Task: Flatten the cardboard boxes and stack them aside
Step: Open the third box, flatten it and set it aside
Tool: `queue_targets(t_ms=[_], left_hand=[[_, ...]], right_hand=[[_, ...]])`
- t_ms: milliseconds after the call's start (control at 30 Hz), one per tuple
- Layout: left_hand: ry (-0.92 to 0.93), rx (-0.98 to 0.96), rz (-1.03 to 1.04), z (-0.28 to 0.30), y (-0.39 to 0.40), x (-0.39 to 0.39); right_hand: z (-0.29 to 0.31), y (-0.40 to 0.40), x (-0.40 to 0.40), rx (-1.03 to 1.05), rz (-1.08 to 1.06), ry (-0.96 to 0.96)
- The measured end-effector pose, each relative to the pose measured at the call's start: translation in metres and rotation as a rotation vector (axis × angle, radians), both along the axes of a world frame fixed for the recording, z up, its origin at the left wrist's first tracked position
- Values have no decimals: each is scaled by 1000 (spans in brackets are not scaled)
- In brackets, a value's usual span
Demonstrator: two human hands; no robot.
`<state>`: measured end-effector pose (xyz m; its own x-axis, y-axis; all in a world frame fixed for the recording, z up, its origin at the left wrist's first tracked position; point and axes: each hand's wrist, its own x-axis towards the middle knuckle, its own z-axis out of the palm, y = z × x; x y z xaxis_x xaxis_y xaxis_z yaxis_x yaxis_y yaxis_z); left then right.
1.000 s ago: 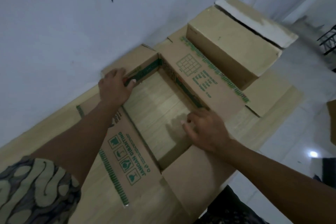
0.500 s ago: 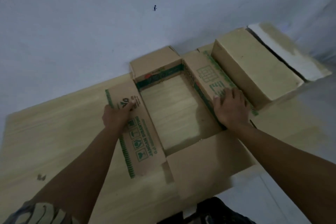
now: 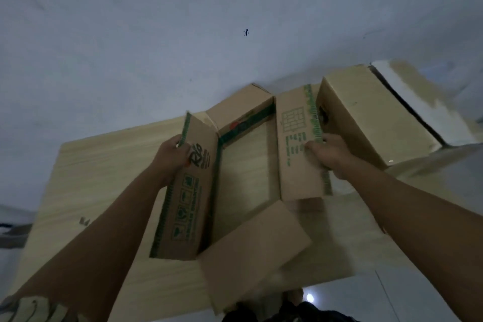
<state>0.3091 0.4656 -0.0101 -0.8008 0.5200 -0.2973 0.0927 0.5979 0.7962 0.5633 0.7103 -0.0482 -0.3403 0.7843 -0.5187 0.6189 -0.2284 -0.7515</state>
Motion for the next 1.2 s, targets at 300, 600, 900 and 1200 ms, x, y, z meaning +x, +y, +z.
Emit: queue_targets(t_ms=[300, 600, 900, 1200], left_hand=[[52, 110, -326, 34, -4, 60], [-8, 116, -326, 13, -29, 86], [-177, 141, -87, 1, -56, 67], [-406, 129, 274, -14, -73, 14]], right_hand=[[52, -55, -77, -18, 150, 219], [62, -127, -123, -95, 275, 175], [57, -120, -103, -37, 89, 312], [100, -100, -74, -119, 14, 668]])
